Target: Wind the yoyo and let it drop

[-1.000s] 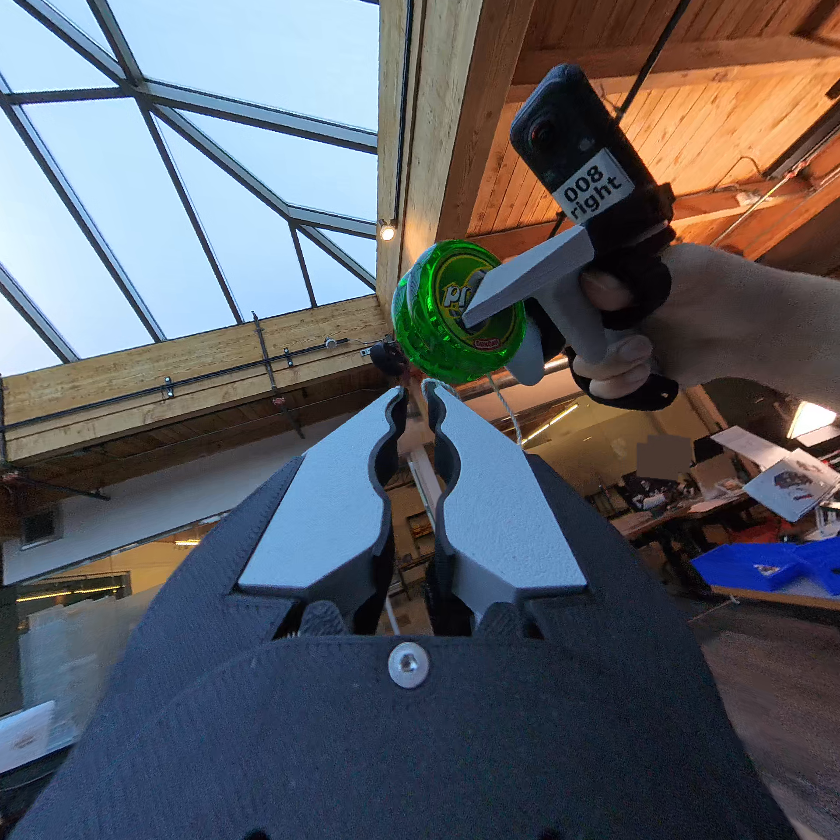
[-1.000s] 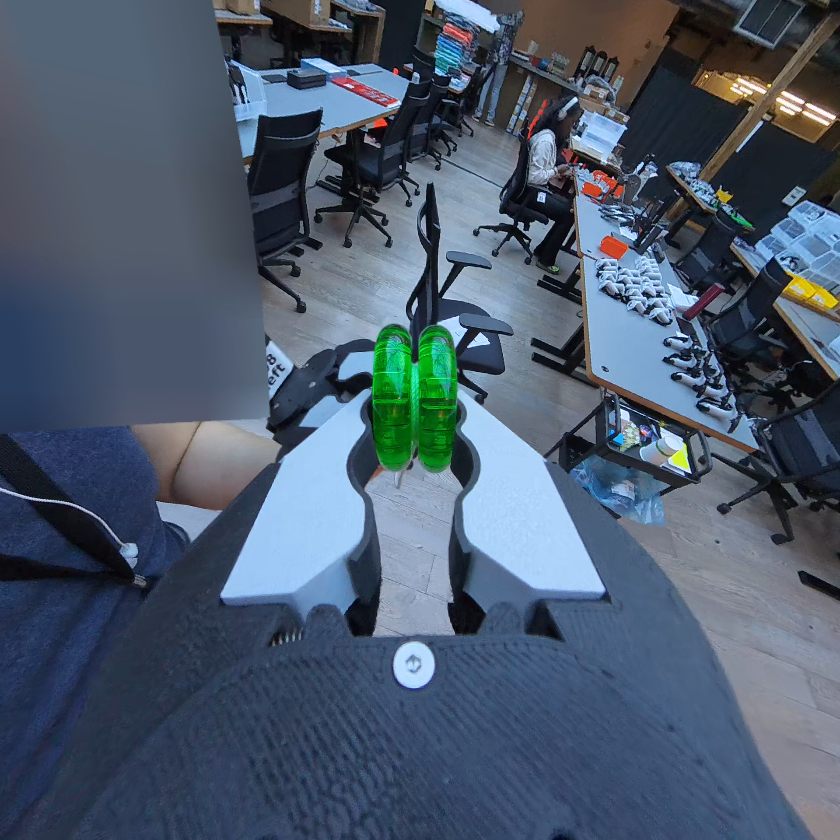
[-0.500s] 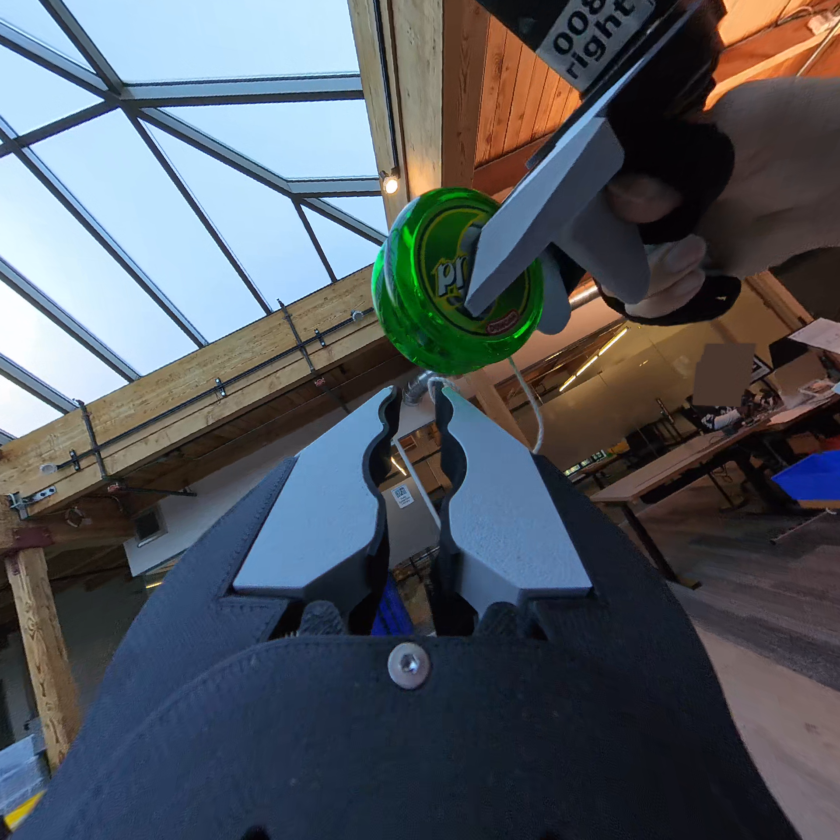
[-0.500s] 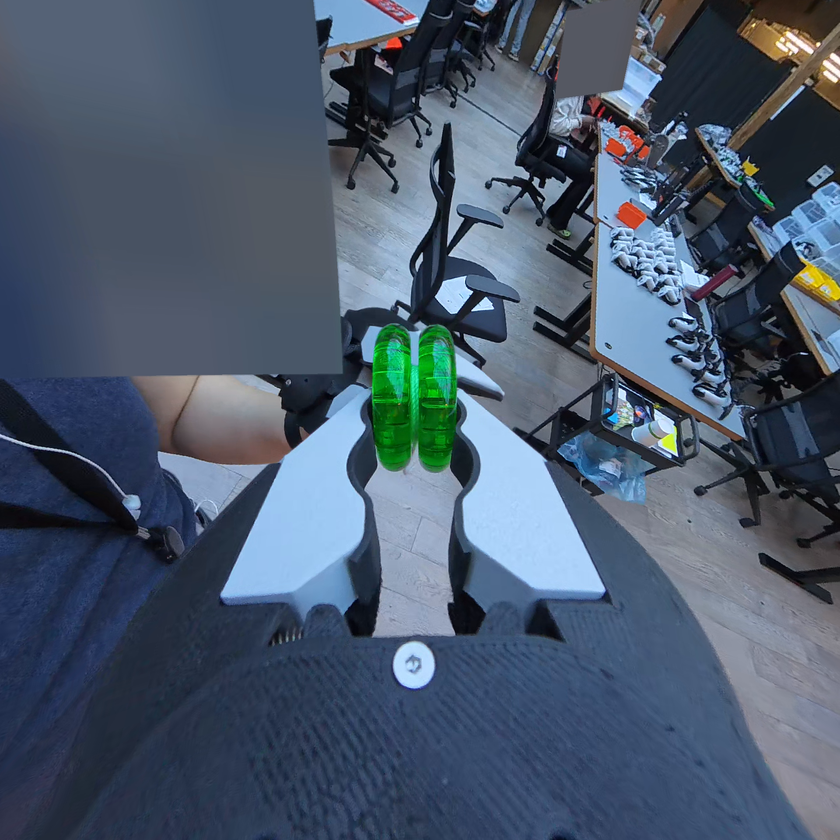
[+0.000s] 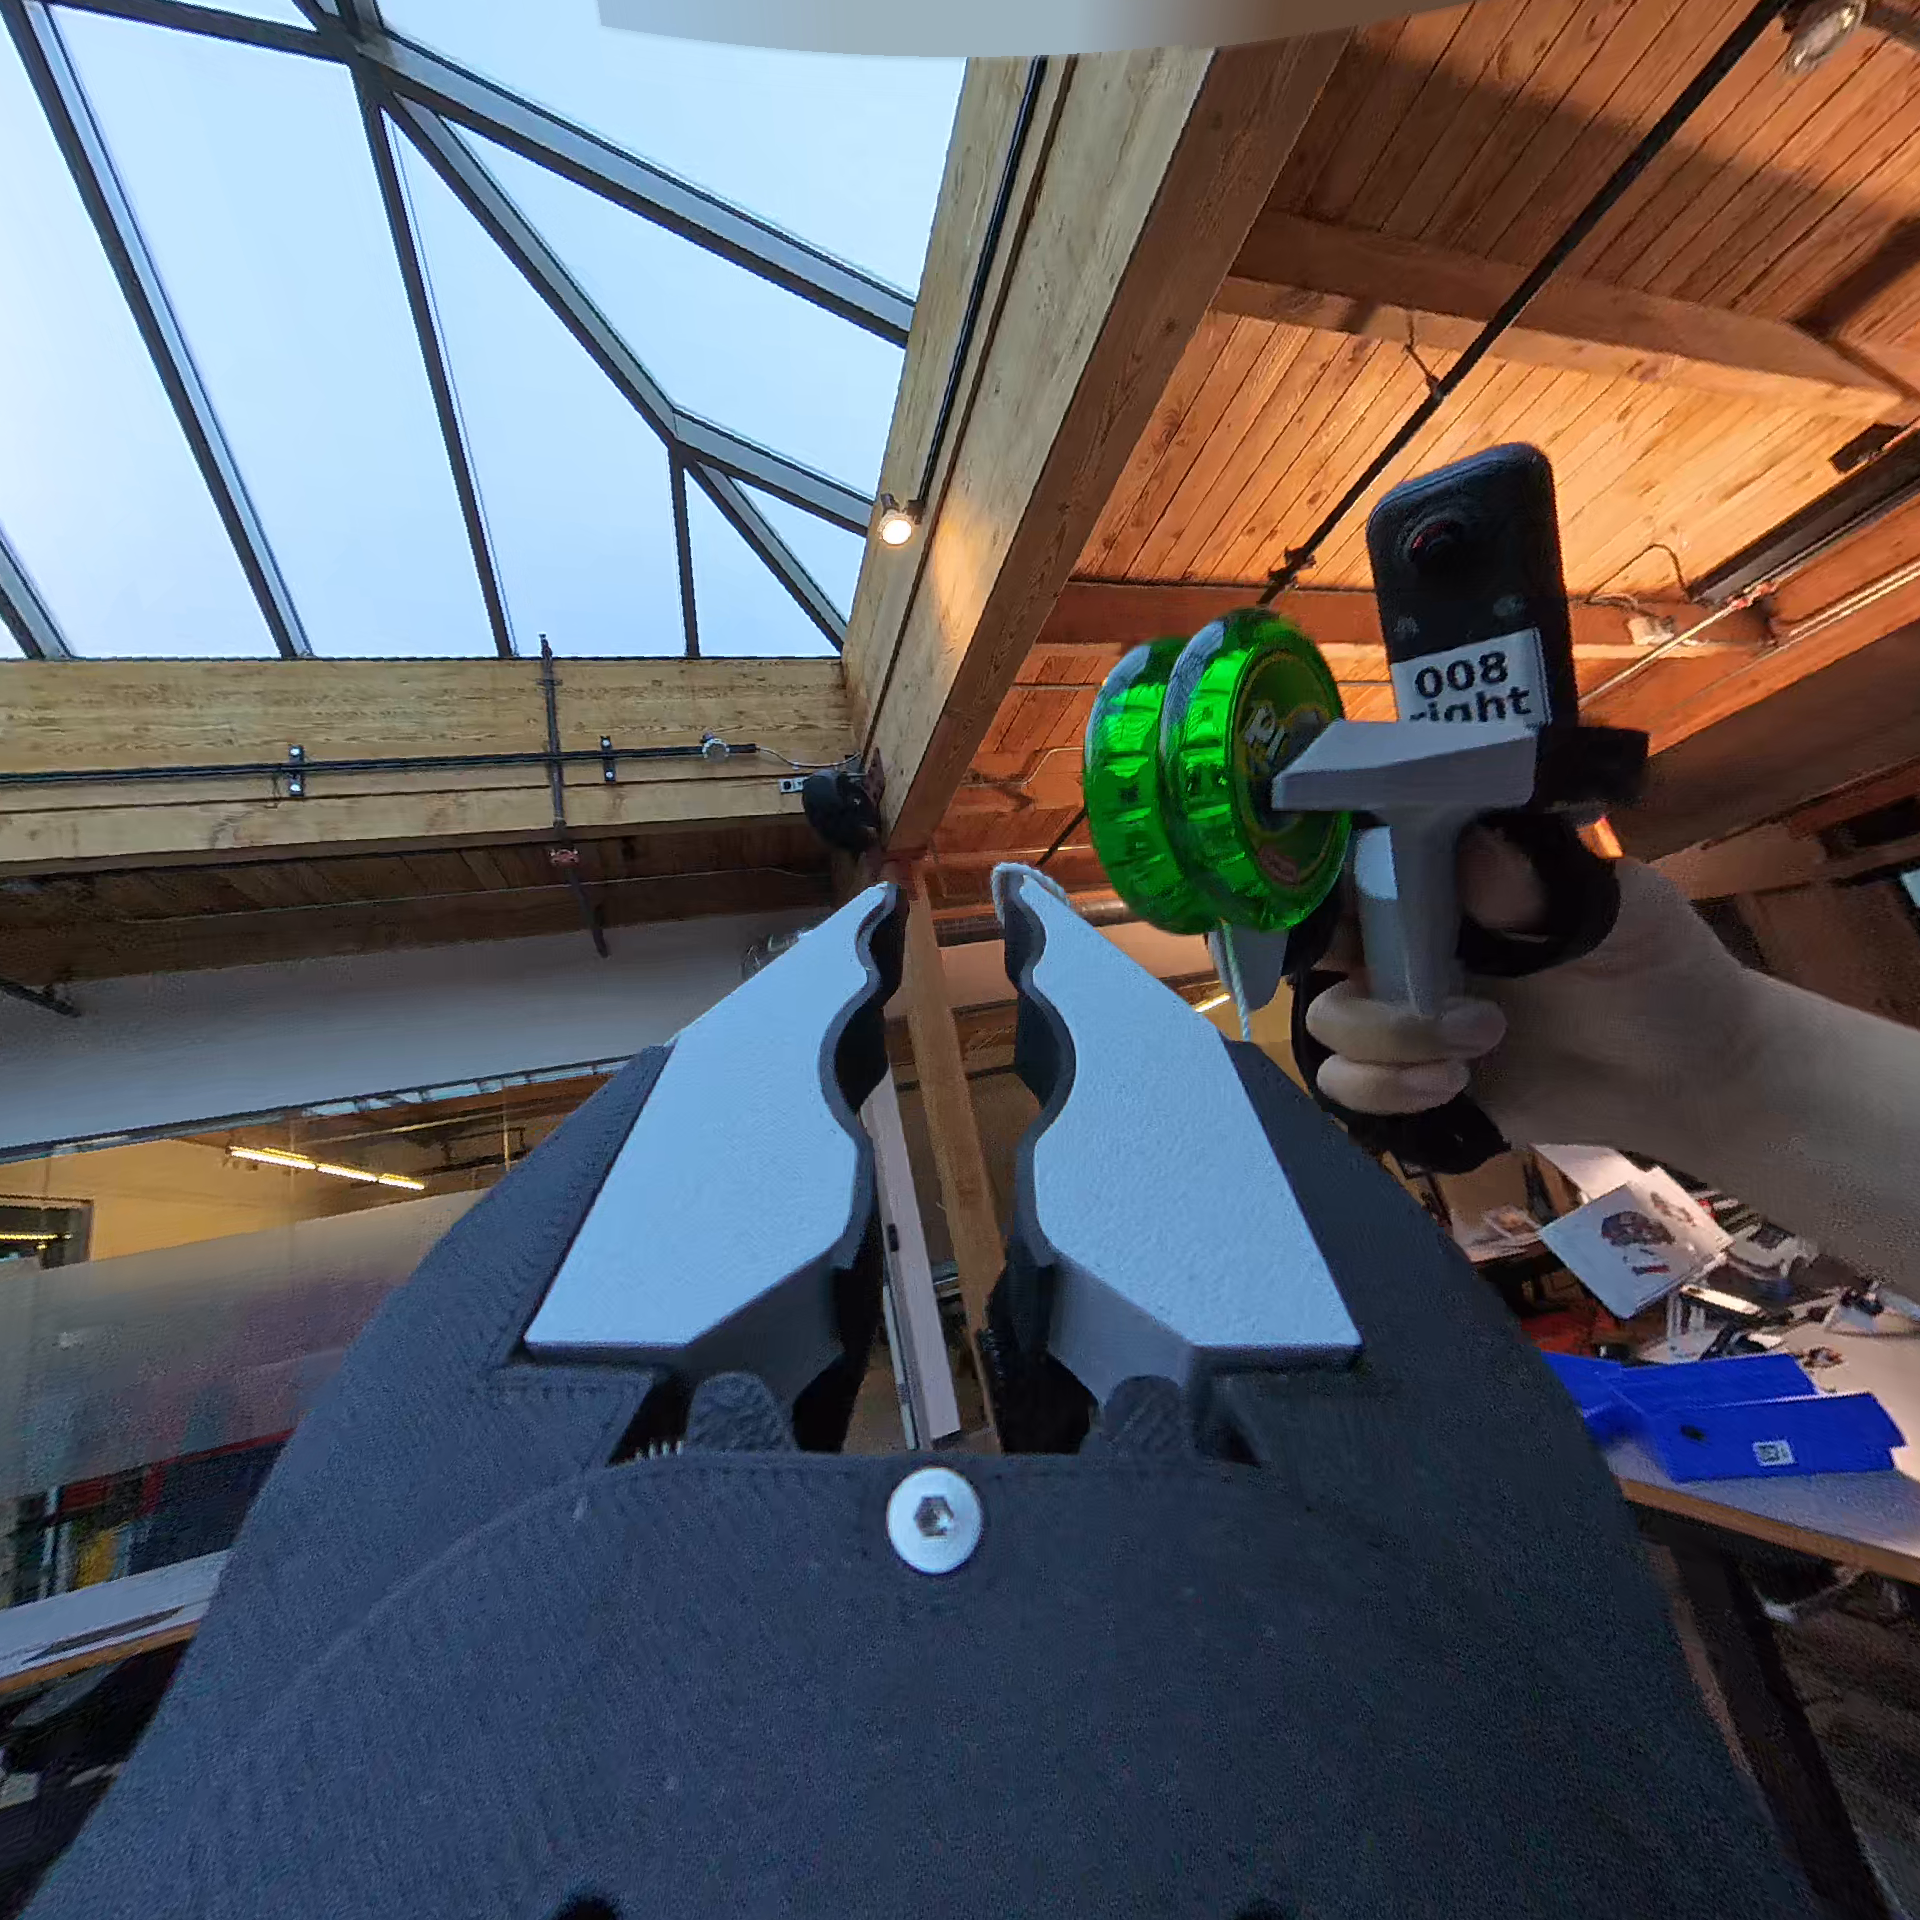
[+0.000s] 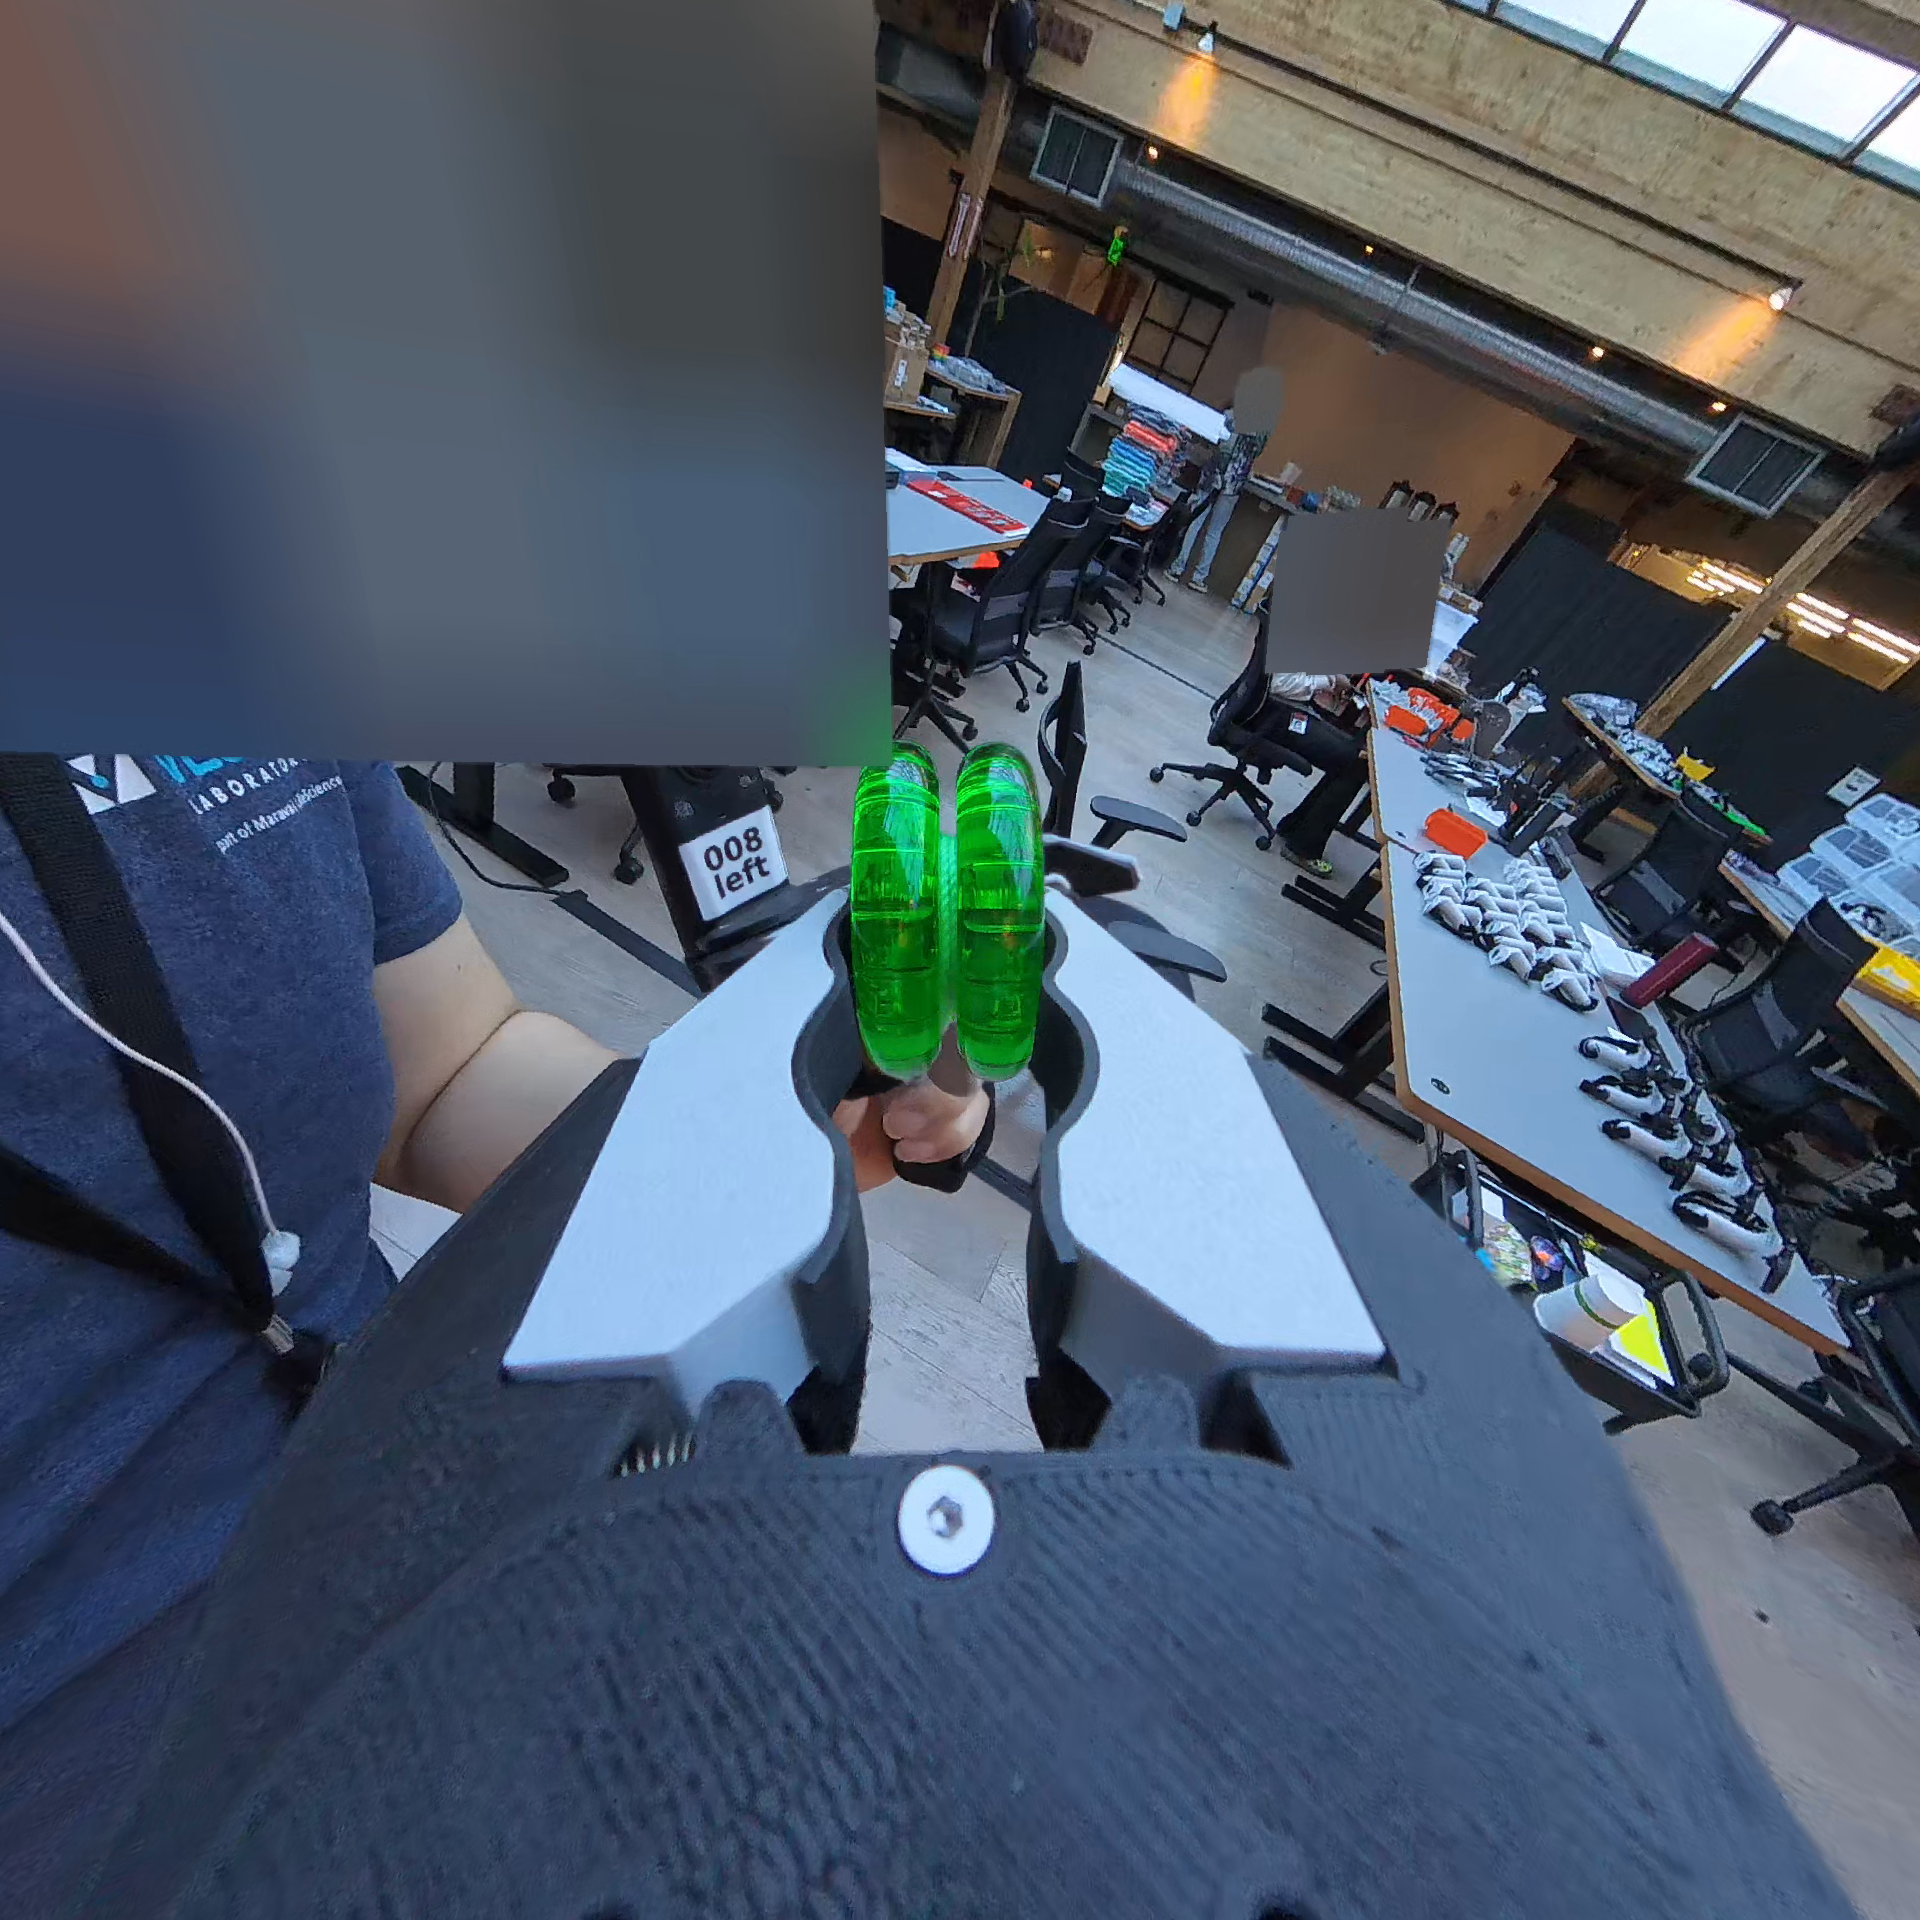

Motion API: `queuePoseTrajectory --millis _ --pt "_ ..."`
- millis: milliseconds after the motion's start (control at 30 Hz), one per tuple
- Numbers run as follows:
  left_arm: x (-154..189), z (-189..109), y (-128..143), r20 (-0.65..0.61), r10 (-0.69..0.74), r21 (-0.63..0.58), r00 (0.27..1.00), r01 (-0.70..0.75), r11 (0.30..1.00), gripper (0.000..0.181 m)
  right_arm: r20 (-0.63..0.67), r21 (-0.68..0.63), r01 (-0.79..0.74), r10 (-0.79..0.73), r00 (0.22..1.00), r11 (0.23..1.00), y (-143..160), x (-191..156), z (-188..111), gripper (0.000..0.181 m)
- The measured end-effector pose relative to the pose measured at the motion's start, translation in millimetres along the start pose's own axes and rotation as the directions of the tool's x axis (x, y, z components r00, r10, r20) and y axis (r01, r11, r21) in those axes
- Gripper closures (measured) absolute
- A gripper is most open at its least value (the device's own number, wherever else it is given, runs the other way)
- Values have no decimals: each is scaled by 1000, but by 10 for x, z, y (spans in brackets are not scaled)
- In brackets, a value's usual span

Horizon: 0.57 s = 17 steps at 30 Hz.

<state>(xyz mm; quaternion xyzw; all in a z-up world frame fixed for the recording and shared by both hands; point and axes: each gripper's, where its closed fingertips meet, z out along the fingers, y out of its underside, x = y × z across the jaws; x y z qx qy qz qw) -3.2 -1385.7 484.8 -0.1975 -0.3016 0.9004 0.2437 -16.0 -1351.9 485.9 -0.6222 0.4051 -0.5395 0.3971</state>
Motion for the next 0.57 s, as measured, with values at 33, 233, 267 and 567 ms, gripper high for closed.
queuePoseTrajectory --millis 33,233,267,567 --pt "8 1 -12 -9 -22 8 1000 22 1000 164 7 3 -3 3 1000 1000 28 -4 7 154" --pt "23 -14 -78 -103 -270 50 957 276 960 165 18 87 -96 95 995 992 -22 57 -45 154" --pt "20 -18 -87 -138 -363 53 922 373 926 165 27 93 -123 121 992 988 -42 66 -51 154" --pt "-173 -108 -26 -429 -861 -2 275 952 305 158 58 22 -267 265 962 963 55 215 127 154"
